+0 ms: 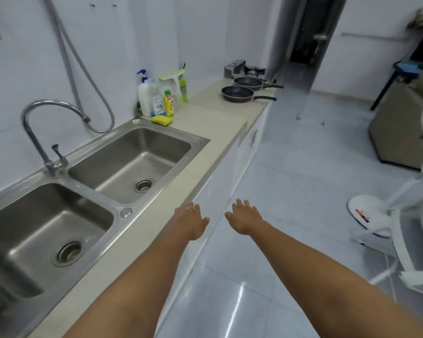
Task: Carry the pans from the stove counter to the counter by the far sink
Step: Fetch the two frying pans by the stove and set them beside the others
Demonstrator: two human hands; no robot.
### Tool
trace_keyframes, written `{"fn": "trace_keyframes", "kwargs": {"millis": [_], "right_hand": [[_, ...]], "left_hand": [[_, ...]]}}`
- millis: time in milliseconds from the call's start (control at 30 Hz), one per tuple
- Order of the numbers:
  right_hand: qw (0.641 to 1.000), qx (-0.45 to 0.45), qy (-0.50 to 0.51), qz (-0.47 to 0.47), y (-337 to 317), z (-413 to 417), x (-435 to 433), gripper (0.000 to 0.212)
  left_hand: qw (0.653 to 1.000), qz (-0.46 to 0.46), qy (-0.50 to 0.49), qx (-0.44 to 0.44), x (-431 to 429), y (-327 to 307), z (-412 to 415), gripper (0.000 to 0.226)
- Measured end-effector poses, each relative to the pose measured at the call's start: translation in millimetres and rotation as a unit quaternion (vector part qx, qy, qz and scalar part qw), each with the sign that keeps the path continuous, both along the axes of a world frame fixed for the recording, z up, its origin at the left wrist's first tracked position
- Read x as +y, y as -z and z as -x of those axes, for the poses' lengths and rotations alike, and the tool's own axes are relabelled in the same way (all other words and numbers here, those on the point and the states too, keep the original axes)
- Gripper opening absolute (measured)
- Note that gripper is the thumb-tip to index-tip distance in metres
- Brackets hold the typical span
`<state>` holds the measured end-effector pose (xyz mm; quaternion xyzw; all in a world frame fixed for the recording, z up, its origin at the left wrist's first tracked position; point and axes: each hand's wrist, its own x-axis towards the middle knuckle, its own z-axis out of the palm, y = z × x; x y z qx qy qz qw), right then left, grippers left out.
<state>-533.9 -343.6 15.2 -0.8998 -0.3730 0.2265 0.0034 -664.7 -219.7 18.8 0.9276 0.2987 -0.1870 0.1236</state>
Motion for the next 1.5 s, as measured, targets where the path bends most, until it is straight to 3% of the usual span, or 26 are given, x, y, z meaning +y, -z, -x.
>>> {"fn": "trace_keyframes", "kwargs": {"millis": [300,667,967,1300,1500], "right_hand": [[0.998,0.022,0.046,0.027,13.8,-106.4,11.3,0.064],[0.992,0.009,0.125,0.011,12.9,-325.5,87.1,0.063],[0.975,0.032,0.218,0.023,33.1,-483.3,83.1,0.063],[0.97,0.063,0.233,0.025,34.6,-714.7,76.9,0.059],[0.973,0.07,0.219,0.029,29.8,-839.3,85.5,0.06]], "left_hand": [[0.999,0.009,0.037,0.033,28.9,30.6,-120.1,0.07],[0.994,0.005,0.102,0.024,128.3,29.7,-357.7,0.068],[0.976,0.01,0.215,0.023,131.5,37.1,-541.1,0.068],[0.979,0.043,0.196,0.046,133.9,55.0,-764.3,0.068],[0.984,0.059,0.167,0.01,136.2,49.7,-884.2,0.067]]}}
